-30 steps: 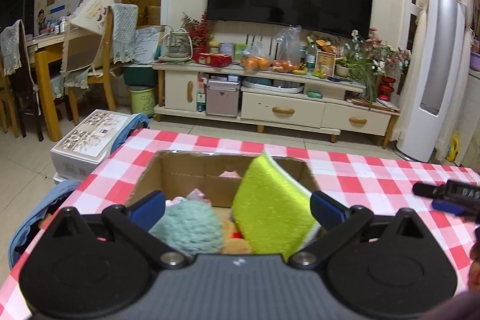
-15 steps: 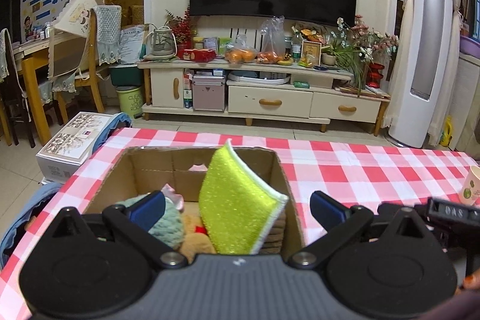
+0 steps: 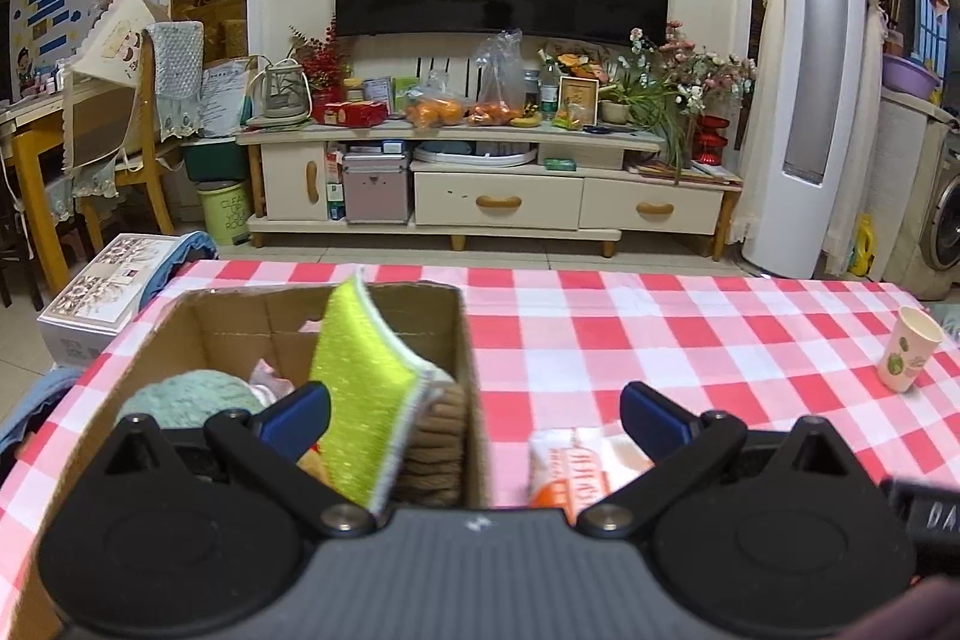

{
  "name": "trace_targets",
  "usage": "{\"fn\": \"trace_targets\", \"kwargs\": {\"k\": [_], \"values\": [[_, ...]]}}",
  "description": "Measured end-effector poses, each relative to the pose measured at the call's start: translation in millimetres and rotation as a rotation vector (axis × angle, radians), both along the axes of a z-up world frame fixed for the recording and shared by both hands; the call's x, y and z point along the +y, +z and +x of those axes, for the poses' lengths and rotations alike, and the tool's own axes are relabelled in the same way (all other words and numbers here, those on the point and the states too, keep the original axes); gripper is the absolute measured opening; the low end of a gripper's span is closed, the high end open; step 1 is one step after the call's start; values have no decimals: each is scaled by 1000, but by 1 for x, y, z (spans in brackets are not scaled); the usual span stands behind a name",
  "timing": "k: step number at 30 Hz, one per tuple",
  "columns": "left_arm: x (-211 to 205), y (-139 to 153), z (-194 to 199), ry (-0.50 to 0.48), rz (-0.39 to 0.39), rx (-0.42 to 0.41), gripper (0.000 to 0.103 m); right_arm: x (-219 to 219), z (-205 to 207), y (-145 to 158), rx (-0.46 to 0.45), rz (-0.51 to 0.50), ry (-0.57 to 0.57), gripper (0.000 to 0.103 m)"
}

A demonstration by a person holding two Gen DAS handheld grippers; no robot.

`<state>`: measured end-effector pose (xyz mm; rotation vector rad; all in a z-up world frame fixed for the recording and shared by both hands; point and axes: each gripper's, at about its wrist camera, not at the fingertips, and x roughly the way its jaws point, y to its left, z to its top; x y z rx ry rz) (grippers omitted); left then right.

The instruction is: Organize soft objects

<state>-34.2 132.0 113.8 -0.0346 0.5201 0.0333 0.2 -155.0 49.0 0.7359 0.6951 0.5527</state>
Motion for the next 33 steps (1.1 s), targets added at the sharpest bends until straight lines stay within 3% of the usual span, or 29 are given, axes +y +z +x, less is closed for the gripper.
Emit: {"fn": "trace_targets", "kwargs": {"k": [7, 14, 22, 33], "values": [[-14, -1, -18, -1, -6, -1, 102, -16, -30, 50, -106, -276, -175, 103], [-19, 4, -53, 21, -1, -12, 102, -6, -65, 70, -150, -445, -193, 103], [-10, 13, -97, 77, -4, -30, 102, 32, -104, 80, -205, -560, -155, 103], [4, 11, -137, 119, -4, -14, 102, 60, -147, 83, -220, -592, -136, 103]]}}
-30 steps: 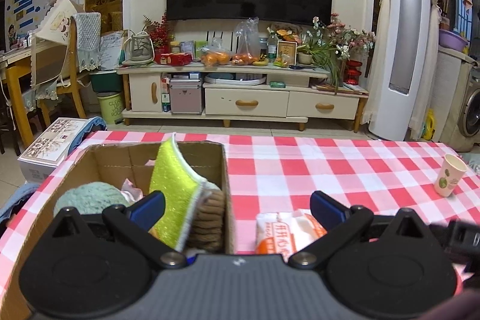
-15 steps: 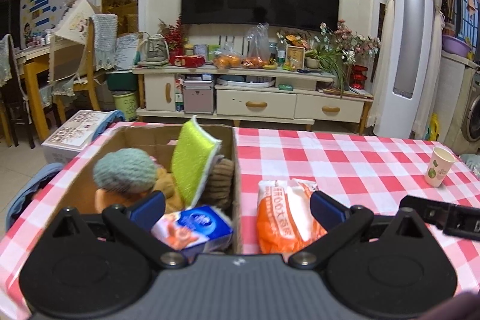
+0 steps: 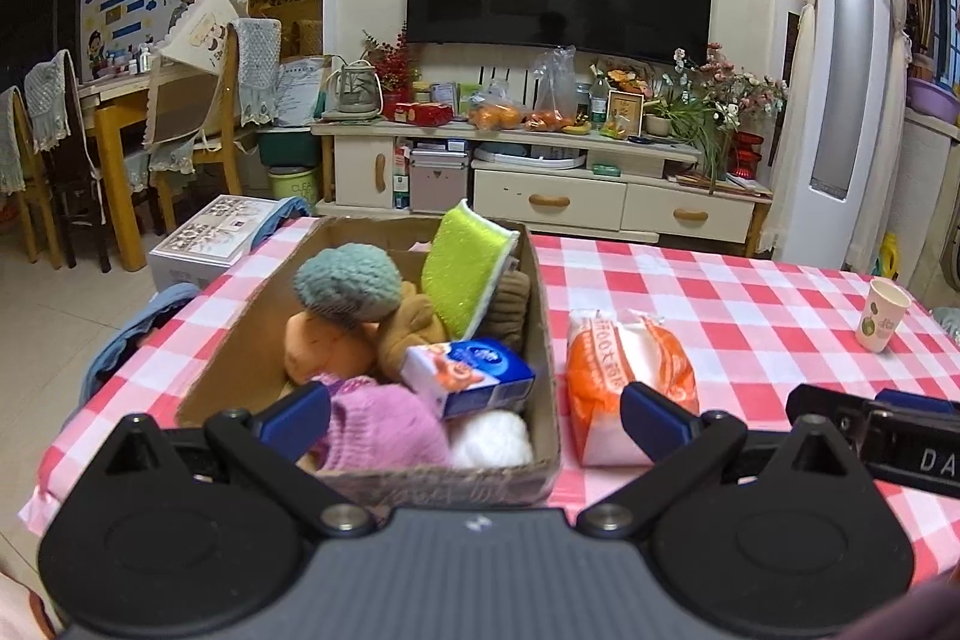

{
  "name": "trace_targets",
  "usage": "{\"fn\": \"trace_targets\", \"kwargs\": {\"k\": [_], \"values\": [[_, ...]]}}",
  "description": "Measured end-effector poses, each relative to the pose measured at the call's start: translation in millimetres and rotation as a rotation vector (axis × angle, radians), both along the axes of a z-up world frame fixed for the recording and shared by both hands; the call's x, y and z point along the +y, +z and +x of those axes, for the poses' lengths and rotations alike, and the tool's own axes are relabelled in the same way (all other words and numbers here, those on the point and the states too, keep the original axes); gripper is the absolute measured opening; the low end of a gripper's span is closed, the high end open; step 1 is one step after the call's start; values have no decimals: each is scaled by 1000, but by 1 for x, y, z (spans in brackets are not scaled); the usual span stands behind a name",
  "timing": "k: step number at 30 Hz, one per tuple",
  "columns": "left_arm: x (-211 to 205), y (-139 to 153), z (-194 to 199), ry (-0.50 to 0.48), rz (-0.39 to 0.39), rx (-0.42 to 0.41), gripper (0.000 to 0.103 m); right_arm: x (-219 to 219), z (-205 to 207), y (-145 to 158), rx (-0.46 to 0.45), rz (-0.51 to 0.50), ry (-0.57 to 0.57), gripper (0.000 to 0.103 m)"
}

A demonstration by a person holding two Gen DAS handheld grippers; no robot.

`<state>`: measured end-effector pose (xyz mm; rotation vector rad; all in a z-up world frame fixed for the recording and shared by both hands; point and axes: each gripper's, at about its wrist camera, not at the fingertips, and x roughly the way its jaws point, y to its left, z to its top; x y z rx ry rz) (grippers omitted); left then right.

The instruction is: Organize soft objects

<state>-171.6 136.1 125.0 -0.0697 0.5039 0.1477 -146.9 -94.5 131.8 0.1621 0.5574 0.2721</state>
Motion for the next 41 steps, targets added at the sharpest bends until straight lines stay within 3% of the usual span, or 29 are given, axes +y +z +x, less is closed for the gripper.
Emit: {"fn": "trace_targets", "kwargs": {"k": [21, 35, 41], "values": [[9, -6, -23, 15, 0, -38, 102, 15, -17, -3, -47, -25, 2, 103], [6, -15, -17, -18, -30, -18, 102, 10, -13, -17, -25, -17, -9, 103], [-10, -19, -7, -53, -21, 15, 102, -14, -5, -27, -18, 10, -77, 103]]}}
